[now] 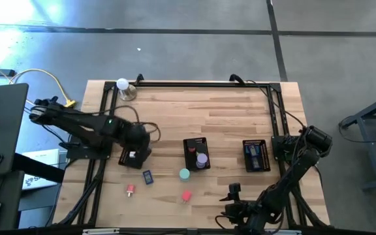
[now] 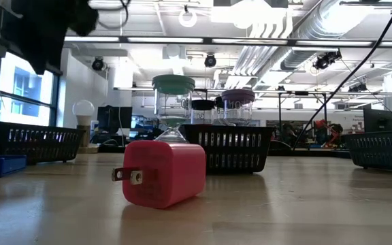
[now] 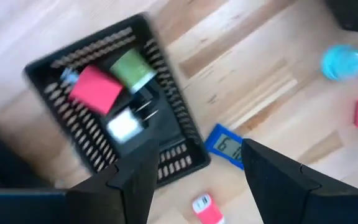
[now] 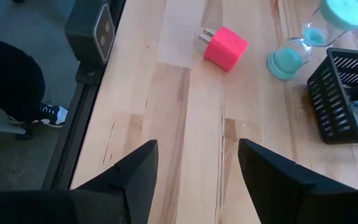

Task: Pick & Place Office items
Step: Put the white pink charger adapter into the left black bin

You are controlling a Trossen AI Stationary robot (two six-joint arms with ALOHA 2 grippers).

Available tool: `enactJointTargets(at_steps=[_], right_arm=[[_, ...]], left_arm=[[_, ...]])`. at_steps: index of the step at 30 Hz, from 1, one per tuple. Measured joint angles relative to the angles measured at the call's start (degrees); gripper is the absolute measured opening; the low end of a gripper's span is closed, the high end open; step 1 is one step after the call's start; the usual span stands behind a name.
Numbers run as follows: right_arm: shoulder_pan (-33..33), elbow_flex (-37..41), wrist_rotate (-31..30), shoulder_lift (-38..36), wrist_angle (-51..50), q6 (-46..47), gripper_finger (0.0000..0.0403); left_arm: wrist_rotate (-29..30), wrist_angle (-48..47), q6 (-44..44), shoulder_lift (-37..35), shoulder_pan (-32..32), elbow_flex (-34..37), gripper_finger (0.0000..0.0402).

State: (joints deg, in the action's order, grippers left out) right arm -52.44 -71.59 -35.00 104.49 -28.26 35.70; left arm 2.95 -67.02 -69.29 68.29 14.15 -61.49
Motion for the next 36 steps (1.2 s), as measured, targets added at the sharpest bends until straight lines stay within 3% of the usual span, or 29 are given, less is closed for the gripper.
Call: enactJointTargets(at_steps=[7, 11, 17, 22, 27, 33, 36], right_arm=[[1.7, 0.0, 0.7, 0.0, 2.9, -2.3, 0.0210], [2.7, 0.0, 2.5, 0.0, 5.4, -3.2, 0.0210], [3.5, 0.0, 3.7, 0.0, 7.3, -2.7, 0.0210], [3.4, 0.0, 3.7, 0.0, 9.3, -2.5, 0.0210], [2.9, 0.0, 3.7, 0.0, 9.9, 0.3, 0.0210], [2.5, 0.0, 3.6, 0.0, 10.1, 2.9, 0.0210], [2.5, 0.0, 3.5, 0.0, 11.0, 3.7, 0.0210]], left_arm=[[11.9, 8.3, 12.3, 0.0, 14.0, 0.0, 0.0221], [13.9, 13.1, 15.0, 0.0, 18.7, 0.0, 0.0221], [13.9, 20.0, 6.7, 0.0, 25.3, 0.0, 0.0221], [14.2, 23.0, 6.4, 0.1, 30.2, 0.0, 0.0221], [20.1, 24.5, 4.7, 2.2, 33.9, 0.0, 0.0221], [19.7, 24.4, 3.4, 7.3, 34.6, 0.1, 0.0221], [17.8, 24.4, -2.2, 9.3, 34.2, 0.1, 0.0221]])
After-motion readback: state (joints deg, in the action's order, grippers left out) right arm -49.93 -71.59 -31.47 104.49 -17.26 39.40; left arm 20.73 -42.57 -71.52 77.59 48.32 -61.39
